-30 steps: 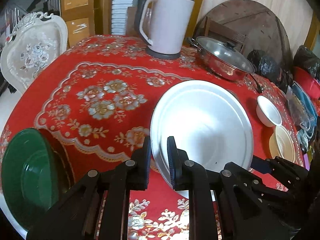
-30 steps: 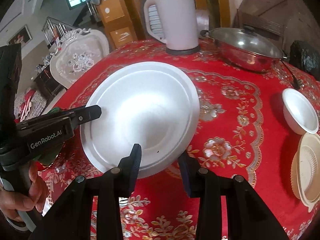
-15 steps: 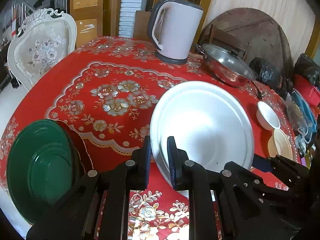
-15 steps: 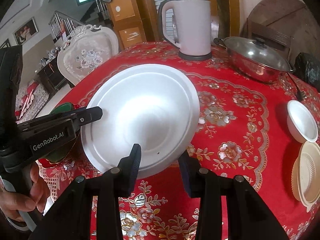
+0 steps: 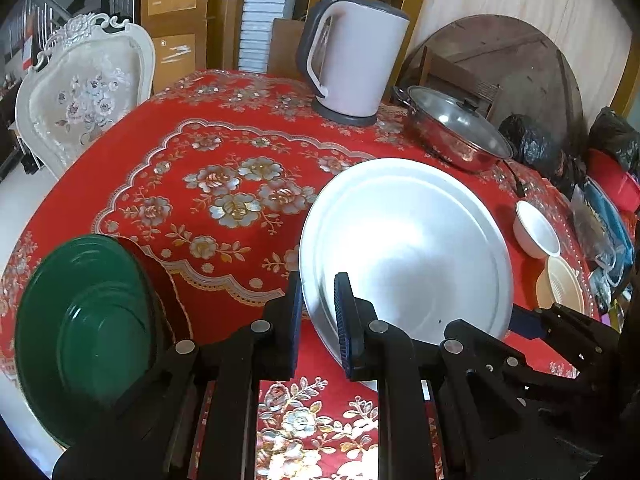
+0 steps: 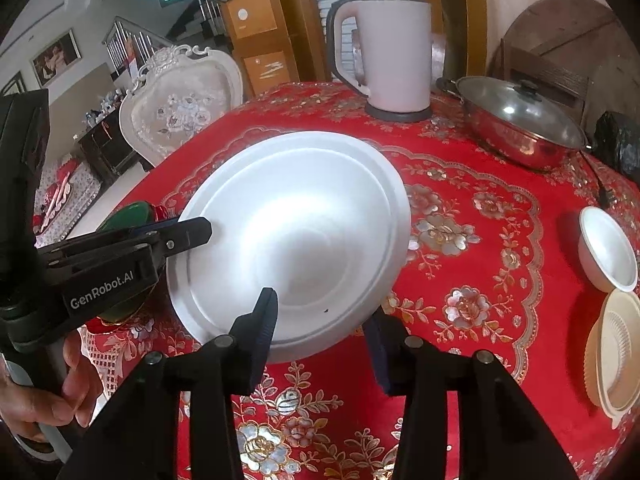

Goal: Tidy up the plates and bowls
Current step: 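Lift and carry the white plate with both grippers over the green bowl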

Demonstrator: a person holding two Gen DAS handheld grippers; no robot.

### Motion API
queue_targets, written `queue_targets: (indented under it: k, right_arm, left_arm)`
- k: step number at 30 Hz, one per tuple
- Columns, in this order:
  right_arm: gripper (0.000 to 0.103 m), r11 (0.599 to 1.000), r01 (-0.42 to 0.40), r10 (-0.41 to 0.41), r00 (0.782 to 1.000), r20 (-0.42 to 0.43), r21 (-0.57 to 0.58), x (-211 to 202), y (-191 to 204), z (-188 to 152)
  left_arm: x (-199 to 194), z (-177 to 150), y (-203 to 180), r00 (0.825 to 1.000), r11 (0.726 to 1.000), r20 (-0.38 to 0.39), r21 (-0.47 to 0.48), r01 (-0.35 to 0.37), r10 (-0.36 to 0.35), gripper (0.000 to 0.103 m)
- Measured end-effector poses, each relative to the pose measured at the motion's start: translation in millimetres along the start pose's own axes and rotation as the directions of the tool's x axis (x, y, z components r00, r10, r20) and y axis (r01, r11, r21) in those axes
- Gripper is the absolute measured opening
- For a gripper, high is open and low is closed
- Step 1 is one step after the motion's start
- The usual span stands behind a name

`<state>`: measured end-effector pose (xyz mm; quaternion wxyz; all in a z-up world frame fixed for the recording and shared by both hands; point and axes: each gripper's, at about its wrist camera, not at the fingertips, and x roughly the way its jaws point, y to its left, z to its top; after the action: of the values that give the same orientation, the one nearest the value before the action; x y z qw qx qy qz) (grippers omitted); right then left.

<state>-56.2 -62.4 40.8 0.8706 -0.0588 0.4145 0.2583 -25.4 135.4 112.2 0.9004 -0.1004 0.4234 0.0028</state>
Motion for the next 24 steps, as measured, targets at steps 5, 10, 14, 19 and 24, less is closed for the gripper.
queue_targets:
  k: [5, 10, 14, 19, 24]
  right_arm:
    - [0.044, 0.999, -0.014, 0.015, 1.000, 0.009, -0.030, -3, 13, 6]
    - [0.044, 0.997, -0.035, 0.036, 0.999, 0.014, -0.065, -3, 31, 13]
    - [0.044, 0.994, -0.052, 0.054, 0.998, 0.018, -0.097, -4, 47, 19]
    - [0.044, 0.988, -0.074, 0.078, 0.997, 0.019, -0.138, -4, 66, 26]
    - [0.044, 0.979, -0.096, 0.101, 0.995, 0.015, -0.179, -1, 87, 31]
  left_arm:
    - [-13, 2, 13, 1.000, 1.000, 0.022, -0.017, -0.013, 0.014, 0.015]
    - [-28, 2, 31, 0.999, 0.999, 0.037, -0.044, -0.026, 0.028, 0.015]
    - [-41, 1, 44, 0.997, 0.997, 0.056, -0.064, -0.042, 0.046, 0.015]
    - [-58, -5, 63, 0.995, 0.993, 0.072, -0.099, -0.056, 0.063, 0.015]
    - [-73, -11, 82, 0.992, 0.988, 0.089, -0.138, -0.074, 0.086, 0.015]
